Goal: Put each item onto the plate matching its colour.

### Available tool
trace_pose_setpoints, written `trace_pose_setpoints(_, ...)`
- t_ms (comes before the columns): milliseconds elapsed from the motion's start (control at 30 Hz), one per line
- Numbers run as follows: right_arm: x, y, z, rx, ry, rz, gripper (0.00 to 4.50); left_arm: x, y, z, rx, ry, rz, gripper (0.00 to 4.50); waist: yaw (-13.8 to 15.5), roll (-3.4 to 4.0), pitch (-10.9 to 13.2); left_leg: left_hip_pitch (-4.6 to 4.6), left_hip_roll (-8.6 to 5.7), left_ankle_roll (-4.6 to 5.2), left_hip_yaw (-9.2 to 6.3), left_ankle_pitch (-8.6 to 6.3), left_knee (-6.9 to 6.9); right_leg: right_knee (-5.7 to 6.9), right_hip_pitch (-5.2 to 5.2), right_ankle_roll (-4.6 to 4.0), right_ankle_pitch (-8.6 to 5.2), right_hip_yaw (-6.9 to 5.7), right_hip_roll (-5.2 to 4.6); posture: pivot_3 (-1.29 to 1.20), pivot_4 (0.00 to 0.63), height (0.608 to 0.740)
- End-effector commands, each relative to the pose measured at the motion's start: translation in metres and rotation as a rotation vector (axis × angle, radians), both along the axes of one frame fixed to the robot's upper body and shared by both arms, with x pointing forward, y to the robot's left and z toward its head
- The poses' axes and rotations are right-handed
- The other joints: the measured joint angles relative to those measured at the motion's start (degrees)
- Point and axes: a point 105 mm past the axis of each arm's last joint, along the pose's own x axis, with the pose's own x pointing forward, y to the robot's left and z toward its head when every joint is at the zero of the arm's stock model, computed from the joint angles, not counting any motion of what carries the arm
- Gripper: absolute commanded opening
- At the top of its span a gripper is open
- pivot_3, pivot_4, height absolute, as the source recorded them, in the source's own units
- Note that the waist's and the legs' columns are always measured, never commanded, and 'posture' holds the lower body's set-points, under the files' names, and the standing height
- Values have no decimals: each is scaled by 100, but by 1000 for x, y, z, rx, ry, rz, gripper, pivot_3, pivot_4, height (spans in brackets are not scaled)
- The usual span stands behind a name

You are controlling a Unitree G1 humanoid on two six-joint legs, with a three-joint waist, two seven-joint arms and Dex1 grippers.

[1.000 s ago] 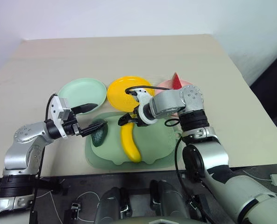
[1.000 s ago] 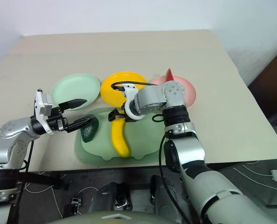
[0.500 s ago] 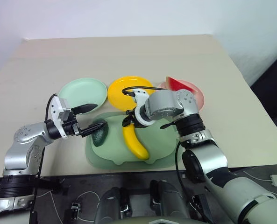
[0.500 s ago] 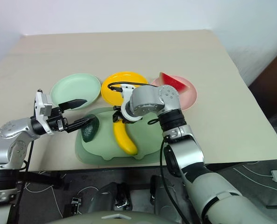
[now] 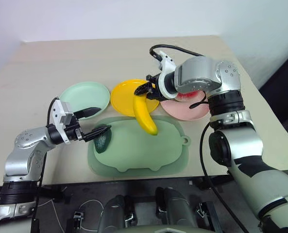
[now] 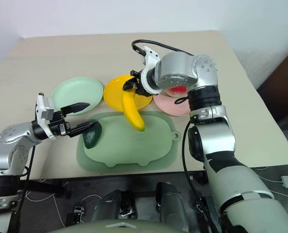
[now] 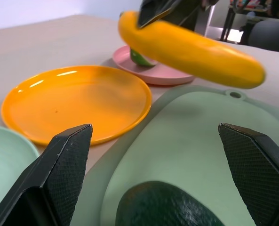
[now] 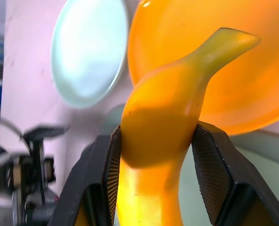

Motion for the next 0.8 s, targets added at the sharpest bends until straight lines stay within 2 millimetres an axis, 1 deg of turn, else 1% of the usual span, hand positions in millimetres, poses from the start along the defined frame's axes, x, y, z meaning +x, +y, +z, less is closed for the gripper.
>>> trace_pose_setpoints(33, 18, -4, 15, 7, -71, -57, 1928, -1, 0, 8, -4, -47, 6, 4500, 11, 1, 1, -1, -2, 0, 0, 0, 0, 0, 0, 0, 0, 0, -1, 0, 150, 696)
trace_pose_setpoints(233, 44, 1, 22, 21, -166, -131, 1928, -4, 2, 7, -4, -47, 19, 4500, -18, 1, 1, -2, -1, 0, 0, 0, 1, 3, -5, 2, -1, 0, -1, 0, 150, 696)
trace_pose_setpoints(400, 54, 13, 16, 34, -194, -157, 1928, -5, 2, 7, -6, -50, 25, 4500, -19, 1, 1, -1, 0, -1, 1, 0, 0, 5, -6, 2, -2, -1, 0, 0, 150, 696)
trace_pose_setpoints(633, 55, 42, 0, 22, -242, -116, 1928, -6, 3, 8, -5, -53, 33, 4500, -17, 1, 1, -4, -1, -8, 2, -4, 1, 5, -6, 2, -2, -1, -3, 0, 150, 696)
trace_pose_setpoints(800, 54, 49, -10, -8, -263, -91, 1928, -10, 2, 7, -2, -51, 35, 4500, -18, 1, 1, -4, -1, -15, 1, -8, 1, 5, -6, 2, -2, -1, -4, 0, 150, 696)
